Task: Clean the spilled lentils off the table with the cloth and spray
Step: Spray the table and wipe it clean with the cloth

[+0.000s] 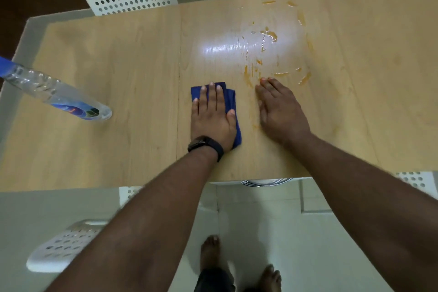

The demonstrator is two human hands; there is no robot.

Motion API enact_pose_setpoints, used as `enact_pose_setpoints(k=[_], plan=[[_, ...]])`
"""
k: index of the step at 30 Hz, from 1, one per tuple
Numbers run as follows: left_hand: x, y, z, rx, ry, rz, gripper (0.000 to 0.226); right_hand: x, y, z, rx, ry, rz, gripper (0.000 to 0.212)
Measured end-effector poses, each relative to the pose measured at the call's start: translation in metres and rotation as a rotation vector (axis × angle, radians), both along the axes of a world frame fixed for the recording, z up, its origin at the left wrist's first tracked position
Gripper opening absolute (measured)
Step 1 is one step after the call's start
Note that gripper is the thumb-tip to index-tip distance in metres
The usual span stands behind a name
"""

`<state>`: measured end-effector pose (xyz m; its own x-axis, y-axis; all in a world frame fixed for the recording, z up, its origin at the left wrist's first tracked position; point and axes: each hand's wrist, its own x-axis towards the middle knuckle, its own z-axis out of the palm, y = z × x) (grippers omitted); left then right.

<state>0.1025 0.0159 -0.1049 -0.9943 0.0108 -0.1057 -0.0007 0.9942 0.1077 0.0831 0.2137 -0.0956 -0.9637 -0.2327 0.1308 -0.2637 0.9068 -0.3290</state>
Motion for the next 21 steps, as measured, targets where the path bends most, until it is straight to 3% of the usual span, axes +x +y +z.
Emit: enact_pose_setpoints(k=[9, 13, 16, 18, 21], plan=[[0.099, 0.012, 0.003, 0.035, -0.025, -0.289, 0.071, 0.002, -0.001, -0.004, -0.072, 0.0, -0.027, 0.053], [0.092, 0.004, 0.011, 0.065, -0.096, -0.434, 0.071, 0.029, -0.004, 0.007, -0.243, 0.095, -0.215, 0.046], [0.075, -0.009, 0.021, 0.28, -0.169, -0.515, 0.07, 0.079, -0.025, 0.007, -0.346, 0.107, -0.372, 0.047], [0.058, -0.022, 0.025, 0.413, -0.145, -0.47, 0.071, 0.115, -0.049, 0.001, -0.337, 0.116, -0.406, 0.05], [0.026, -0.043, 0.022, 0.378, -0.078, -0.396, 0.073, 0.153, -0.094, -0.008, -0.234, 0.119, -0.331, 0.051]])
